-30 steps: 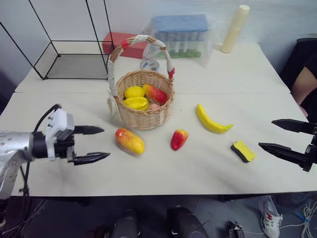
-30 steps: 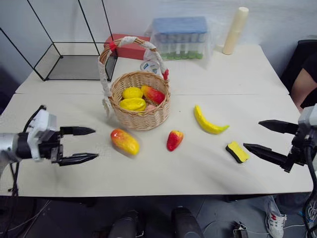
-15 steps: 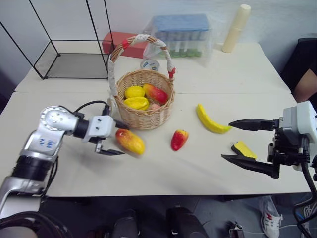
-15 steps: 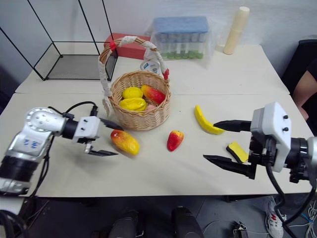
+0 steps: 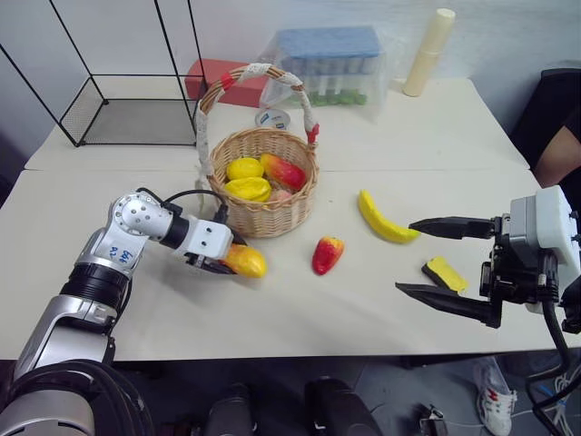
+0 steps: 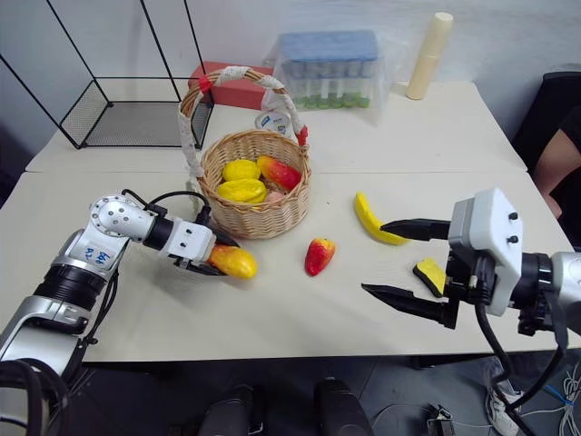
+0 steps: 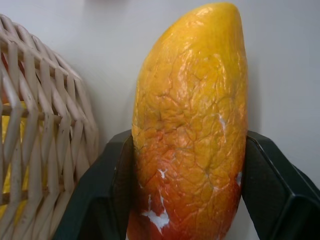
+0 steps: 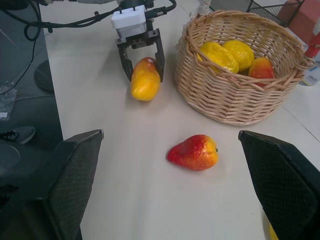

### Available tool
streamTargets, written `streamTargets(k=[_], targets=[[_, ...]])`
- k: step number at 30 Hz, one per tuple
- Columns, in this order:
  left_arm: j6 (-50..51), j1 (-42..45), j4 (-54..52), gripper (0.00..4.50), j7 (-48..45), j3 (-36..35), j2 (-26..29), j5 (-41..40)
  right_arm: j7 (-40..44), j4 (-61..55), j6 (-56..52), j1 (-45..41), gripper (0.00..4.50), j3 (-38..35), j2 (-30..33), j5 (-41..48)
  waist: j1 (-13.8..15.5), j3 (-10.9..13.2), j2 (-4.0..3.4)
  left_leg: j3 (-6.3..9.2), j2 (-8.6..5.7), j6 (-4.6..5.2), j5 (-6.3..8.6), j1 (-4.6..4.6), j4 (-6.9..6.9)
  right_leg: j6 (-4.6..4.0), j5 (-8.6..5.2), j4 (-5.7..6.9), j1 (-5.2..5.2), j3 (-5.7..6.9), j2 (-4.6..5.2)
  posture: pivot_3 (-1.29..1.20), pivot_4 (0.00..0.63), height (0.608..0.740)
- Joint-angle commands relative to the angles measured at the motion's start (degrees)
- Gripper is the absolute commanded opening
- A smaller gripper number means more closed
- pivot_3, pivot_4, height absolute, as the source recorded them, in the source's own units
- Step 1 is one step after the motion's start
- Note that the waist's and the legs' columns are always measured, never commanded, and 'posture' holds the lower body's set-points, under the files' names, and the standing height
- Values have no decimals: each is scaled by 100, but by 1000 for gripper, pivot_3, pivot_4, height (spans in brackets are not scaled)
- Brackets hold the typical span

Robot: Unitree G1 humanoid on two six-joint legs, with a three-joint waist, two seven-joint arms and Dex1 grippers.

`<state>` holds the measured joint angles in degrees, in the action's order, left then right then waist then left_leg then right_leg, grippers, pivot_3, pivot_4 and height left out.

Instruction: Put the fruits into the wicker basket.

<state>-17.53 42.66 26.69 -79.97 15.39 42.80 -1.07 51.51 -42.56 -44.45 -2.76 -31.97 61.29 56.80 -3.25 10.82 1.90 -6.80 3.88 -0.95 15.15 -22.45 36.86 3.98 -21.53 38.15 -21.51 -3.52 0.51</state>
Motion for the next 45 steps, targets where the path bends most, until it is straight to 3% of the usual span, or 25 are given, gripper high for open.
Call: streamTargets(k=[1, 4, 8, 13, 16, 18, 22, 28, 30, 34, 38, 40, 45], targets=[[1444, -216, -1027, 2509, -191, -518, 125, -1010, 10, -33, 194, 5, 4500, -21, -54, -51, 5, 0, 0, 1, 0, 0, 0, -1, 2, 0, 0, 1, 0, 1, 0, 0, 150, 740], [2978, -412, -2018, 2509, -102, -946, 225, -1905, 14, -31, 270, 41, 4500, 52, -96, -119, 12, 1, 1, 17, 2, 0, 0, -17, 19, 1, -1, 9, -2, 12, 1, 0, 150, 740], [5235, -515, -3243, 2509, 1043, -1742, 254, -2984, 9, 16, 369, 6, 4500, 175, -133, -192, 19, 0, 1, 28, -2, 0, 0, -20, 31, 11, -6, 19, 1, 15, 3, 0, 150, 740], [7351, 243, -3586, 2509, 3419, -2356, -579, -3277, -4, 46, 530, 37, 4500, 472, -201, -442, 83, 1, 3, 44, -11, 0, 0, -20, 41, 20, -10, 22, 10, 17, 3, 0, 150, 740], [8125, 667, -3380, 2509, 4430, -2241, -969, -2931, -41, 53, 569, -27, 4500, 577, -248, -421, 123, 1, 3, 44, -15, 1, 0, -24, 42, 23, -9, 21, 7, 16, 2, 0, 150, 740], [8046, 846, -3177, 2509, 4825, -1818, -1081, -2478, -70, 78, 596, -76, 4500, 673, -283, -444, 125, 1, 2, 43, -14, -2, -1, -23, 40, 23, -9, 23, 4, 15, 1, 0, 150, 740], [7971, 1144, -3030, 2509, 4911, -1730, -1456, -2535, -76, 132, 617, -159, 4500, 815, -315, -501, 161, 1, 3, 39, -13, -11, -6, -20, 35, 23, -9, 25, 1, 14, 0, 0, 150, 740], [7474, 1301, -2732, 4348, 5055, -1797, -1473, -2287, -79, 179, 662, -185, 4500, 884, -321, -564, 150, 1, 2, 27, -13, -13, -7, -12, 29, 22, -9, 27, 1, 8, 1, 0, 150, 740], [7456, 1341, -2684, 4490, 4873, -1995, -1432, -2491, -95, 175, 664, -167, 4500, 876, -331, -566, 153, 1, 2, 26, -12, -14, -8, -9, 28, 22, -9, 28, 1, 8, 1, 0, 150, 740], [6762, 1022, -3077, 4490, 3719, -1936, -958, -2741, -129, 103, 709, -58, 4500, 885, -357, -660, 151, 1, 2, 25, -12, -15, -8, -10, 27, 22, -9, 25, 0, 9, 2, 0, 150, 740], [6270, 544, -3641, 4490, 2190, -2042, -365, -3349, -160, 167, 1062, -127, 4500, 1499, -278, -1550, 145, 1, 2, 17, -9, -19, -6, -3, 22, 21, -10, 25, 2, 8, 3, 0, 150, 740], [5801, 269, -3757, 4490, 1533, -1842, 31, -3216, -161, 221, 1199, -281, 4500, 1859, -337, -1843, 137, 1, 1, 15, -10, -20, -7, -1, 25, 20, -11, 27, 2, 7, 3, 0, 150, 740], [4349, -445, -3524, 4490, 587, -1208, 764, -2329, -93, 904, 2264, -965, 4500, 3383, -380, -3684, 97, 0, 0, 6, -12, -17, -7, 10, 23, 13, -13, 25, 8, 0, 4, 0, 150, 740]])
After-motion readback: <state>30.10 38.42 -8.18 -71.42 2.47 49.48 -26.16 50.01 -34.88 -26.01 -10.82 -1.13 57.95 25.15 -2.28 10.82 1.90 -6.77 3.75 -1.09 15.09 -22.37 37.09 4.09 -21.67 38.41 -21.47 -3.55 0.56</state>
